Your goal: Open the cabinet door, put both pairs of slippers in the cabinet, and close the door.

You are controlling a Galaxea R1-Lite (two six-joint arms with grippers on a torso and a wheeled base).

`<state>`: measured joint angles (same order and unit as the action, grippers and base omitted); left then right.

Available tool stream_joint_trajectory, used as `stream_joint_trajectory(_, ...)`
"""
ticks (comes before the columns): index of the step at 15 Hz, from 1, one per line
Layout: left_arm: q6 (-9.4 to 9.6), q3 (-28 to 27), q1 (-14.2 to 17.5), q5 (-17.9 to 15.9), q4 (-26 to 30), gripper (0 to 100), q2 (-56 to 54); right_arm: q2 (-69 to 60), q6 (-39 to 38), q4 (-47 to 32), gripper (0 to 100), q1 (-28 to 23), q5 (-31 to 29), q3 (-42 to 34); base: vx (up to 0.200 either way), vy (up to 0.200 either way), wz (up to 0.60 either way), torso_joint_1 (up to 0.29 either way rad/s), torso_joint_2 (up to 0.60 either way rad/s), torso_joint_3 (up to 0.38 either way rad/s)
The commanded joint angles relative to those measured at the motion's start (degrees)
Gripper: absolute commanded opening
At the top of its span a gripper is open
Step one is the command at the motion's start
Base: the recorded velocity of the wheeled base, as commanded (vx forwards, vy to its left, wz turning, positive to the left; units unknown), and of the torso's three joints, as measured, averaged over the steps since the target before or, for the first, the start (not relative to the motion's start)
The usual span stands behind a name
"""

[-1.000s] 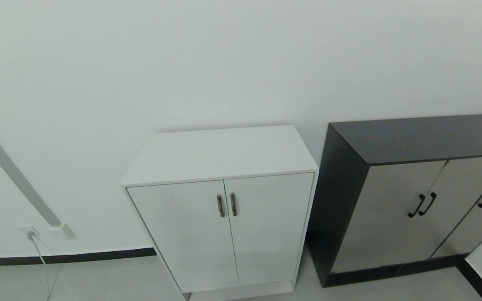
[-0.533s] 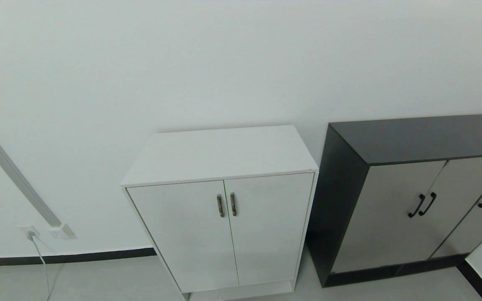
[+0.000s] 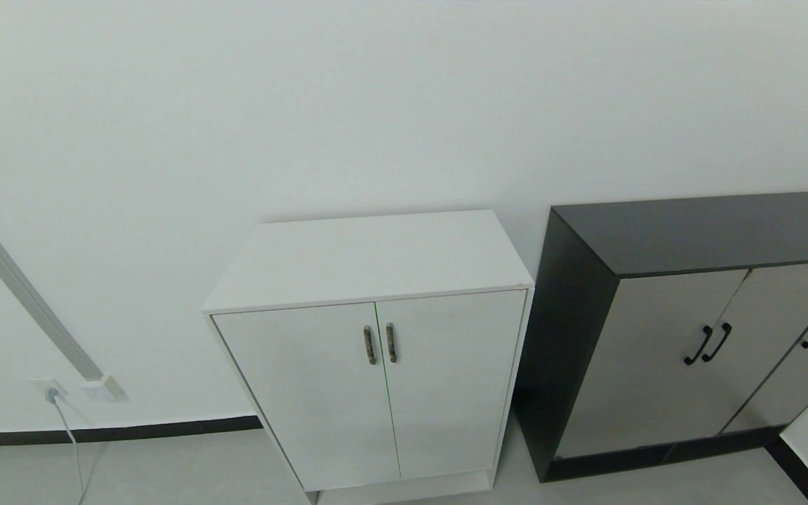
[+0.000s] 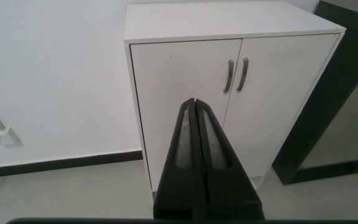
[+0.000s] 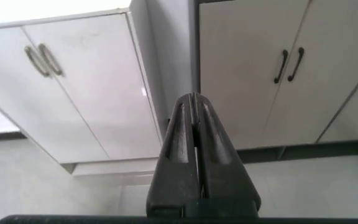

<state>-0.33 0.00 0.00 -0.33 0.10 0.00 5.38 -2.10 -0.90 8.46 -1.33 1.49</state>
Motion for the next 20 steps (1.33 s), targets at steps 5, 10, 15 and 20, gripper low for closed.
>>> stream_joint_trajectory(5,0.07,0.00,-0.09,-0.02,-0.01,0,0.09,1.48,3.59,0.11,0,12.46,-7.37,0.09,0.000,0.000,0.00,0.000,0.00,0.000)
stream_joint_trajectory(10,-0.02,0.00,0.00,-0.02,-0.01,0,0.00,1.39,8.42,0.46,0,-4.15,-9.92,0.36,0.000,0.000,0.00,0.000,0.00,0.000)
stream_joint_trajectory(15,-0.11,0.00,0.00,-0.02,-0.01,0,0.09,-4.15,6.75,0.55,0,-7.76,-8.25,0.18,0.000,0.000,0.00,0.000,0.00,0.000)
stream_joint_trajectory(20,-0.11,0.00,0.00,-0.02,-0.01,0,0.00,-5.29,1.75,0.46,0,-8.28,2.65,-1.31,0.000,0.000,0.00,0.000,0.00,0.000)
